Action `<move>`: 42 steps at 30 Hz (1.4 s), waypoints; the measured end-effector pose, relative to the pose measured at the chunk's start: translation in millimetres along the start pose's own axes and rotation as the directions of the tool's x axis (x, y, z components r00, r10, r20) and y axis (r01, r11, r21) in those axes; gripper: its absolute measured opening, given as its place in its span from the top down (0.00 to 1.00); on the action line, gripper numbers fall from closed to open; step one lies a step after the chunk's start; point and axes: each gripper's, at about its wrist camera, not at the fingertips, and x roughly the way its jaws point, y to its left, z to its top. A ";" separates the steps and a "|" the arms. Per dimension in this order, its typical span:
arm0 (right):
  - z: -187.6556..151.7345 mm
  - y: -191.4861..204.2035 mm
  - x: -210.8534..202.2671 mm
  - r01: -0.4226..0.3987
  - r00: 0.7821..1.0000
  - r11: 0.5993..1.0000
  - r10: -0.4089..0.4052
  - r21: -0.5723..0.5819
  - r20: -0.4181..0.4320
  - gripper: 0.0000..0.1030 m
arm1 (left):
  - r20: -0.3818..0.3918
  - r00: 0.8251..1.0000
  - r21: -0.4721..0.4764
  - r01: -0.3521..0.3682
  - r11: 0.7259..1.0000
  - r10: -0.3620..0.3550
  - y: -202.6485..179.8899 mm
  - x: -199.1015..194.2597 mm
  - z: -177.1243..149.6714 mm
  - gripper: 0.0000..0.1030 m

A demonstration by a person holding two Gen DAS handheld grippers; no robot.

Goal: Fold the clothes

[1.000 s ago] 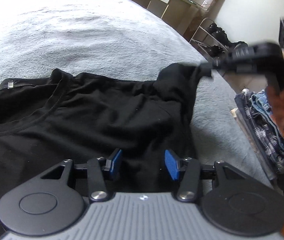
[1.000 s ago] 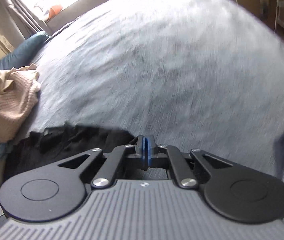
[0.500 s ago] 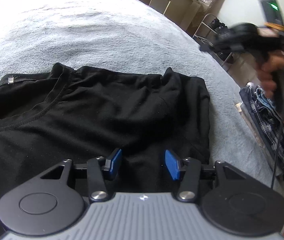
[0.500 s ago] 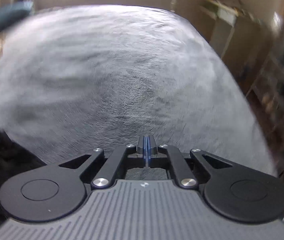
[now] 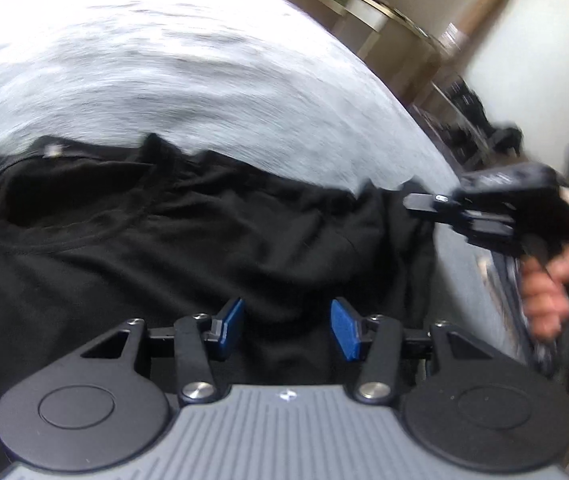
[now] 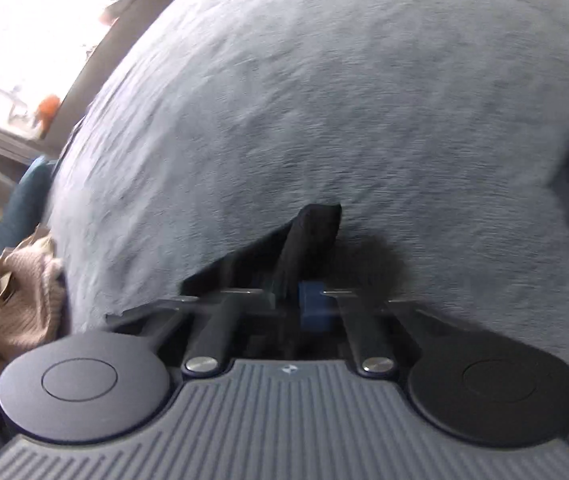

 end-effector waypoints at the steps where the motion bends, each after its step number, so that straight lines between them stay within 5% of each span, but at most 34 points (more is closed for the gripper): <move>1: -6.1 19.2 -6.4 -0.018 1.000 0.996 0.019 -0.082 0.011 0.96 | 0.014 1.000 -0.041 -0.004 0.999 0.004 7.5 -4.0 3.5 0.52; 4: -32.6 82.4 -24.0 -0.082 0.996 0.931 0.093 -0.357 0.013 0.96 | 0.059 0.998 -0.161 -0.026 0.987 0.036 34.7 -18.6 14.9 0.52; 8: -103.3 151.2 -20.1 -0.225 0.974 0.693 0.165 -0.685 -0.153 0.86 | 0.093 0.992 -0.317 -0.050 0.947 0.084 73.7 -34.1 25.7 0.51; 10: -138.6 168.0 -13.7 -0.242 0.970 0.574 0.123 -0.783 -0.210 0.64 | 0.093 0.991 -0.348 -0.057 0.936 0.095 84.9 -38.3 28.8 0.49; 13: -164.6 172.7 -23.4 -0.281 0.959 0.485 0.116 -0.828 -0.257 0.58 | 0.092 0.993 -0.342 -0.038 0.939 0.074 87.7 -38.3 31.5 0.47; 16: -154.6 160.2 -41.4 -0.322 0.946 0.538 0.150 -0.779 -0.288 0.55 | 0.069 0.997 -0.333 -0.009 0.943 0.034 84.5 -30.5 29.3 0.47; 22: -90.1 113.6 -36.6 -0.222 0.972 0.757 0.123 -0.615 -0.200 0.55 | -0.002 1.000 -0.299 0.003 0.954 -0.003 72.2 -17.1 17.6 0.48; 25: -62.0 87.9 -10.8 -0.228 0.967 0.846 0.139 -0.482 -0.213 0.57 | -0.034 0.999 -0.260 -0.012 0.966 0.004 66.3 -13.1 12.5 0.48; 28: -53.7 82.4 1.3 -0.248 0.963 0.849 0.162 -0.467 -0.217 0.64 | -0.055 0.998 -0.221 -0.023 0.975 0.011 62.6 -9.3 8.2 0.49; 35: -79.9 97.1 1.8 -0.219 0.965 0.735 0.068 -0.642 -0.252 0.67 | -0.066 0.997 -0.214 -0.040 0.976 0.026 64.1 -4.4 6.7 0.50; 42: -101.7 109.1 -11.7 -0.179 0.980 0.643 0.047 -0.744 -0.194 0.91 | -0.073 0.995 -0.173 -0.083 0.981 0.072 56.6 0.5 10.2 0.58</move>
